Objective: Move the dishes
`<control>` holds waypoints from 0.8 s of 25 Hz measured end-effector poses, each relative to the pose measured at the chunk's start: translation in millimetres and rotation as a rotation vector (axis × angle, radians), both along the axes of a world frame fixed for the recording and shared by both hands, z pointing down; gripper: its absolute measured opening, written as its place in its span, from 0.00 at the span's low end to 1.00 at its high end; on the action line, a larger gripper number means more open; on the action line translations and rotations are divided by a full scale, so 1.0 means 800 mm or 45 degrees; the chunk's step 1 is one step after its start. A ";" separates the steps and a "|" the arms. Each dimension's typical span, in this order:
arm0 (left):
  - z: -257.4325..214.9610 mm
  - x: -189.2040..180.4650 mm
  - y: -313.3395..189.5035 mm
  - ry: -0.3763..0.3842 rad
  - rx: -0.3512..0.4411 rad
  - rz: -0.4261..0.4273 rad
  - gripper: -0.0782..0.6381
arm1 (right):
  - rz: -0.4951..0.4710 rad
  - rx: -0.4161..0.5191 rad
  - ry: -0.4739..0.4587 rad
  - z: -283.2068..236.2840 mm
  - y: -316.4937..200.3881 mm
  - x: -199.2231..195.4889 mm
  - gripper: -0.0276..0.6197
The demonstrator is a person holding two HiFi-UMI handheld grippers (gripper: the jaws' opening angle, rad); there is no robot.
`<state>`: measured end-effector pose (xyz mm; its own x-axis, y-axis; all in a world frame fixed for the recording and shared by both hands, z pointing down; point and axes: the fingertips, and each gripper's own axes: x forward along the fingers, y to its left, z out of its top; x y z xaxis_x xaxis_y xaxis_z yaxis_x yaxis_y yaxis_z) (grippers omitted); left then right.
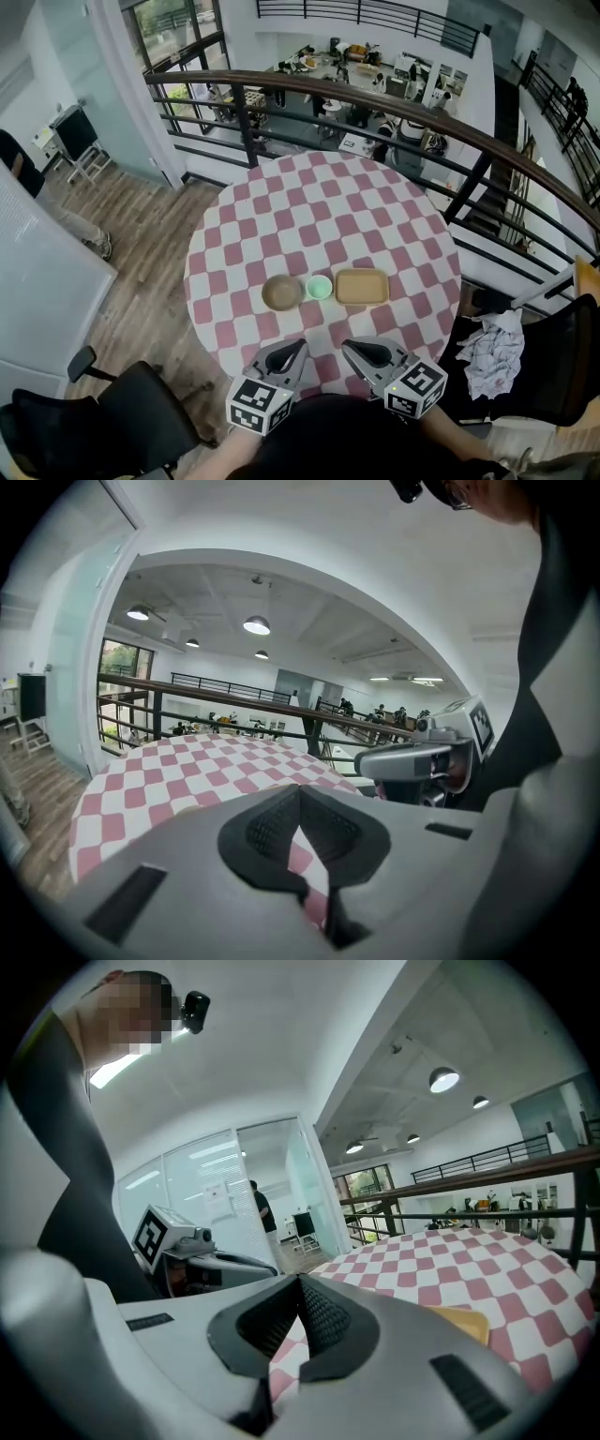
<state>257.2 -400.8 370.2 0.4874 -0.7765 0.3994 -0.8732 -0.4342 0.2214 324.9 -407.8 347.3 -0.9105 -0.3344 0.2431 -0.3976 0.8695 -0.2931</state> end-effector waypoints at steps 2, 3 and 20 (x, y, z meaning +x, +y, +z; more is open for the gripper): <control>-0.001 0.000 0.001 -0.009 0.010 0.006 0.12 | -0.027 0.016 0.008 0.000 0.005 -0.004 0.07; -0.002 0.000 0.001 -0.013 0.015 0.007 0.12 | -0.036 0.028 0.010 -0.001 0.006 -0.005 0.07; -0.001 0.010 0.007 -0.027 0.017 0.021 0.12 | -0.090 0.061 0.011 -0.003 0.017 -0.007 0.07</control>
<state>265.4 -395.2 369.0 0.4917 -0.7738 0.3993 -0.8703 -0.4513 0.1973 319.3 -393.8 345.1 -0.9303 -0.2807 0.2361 -0.3370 0.9083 -0.2477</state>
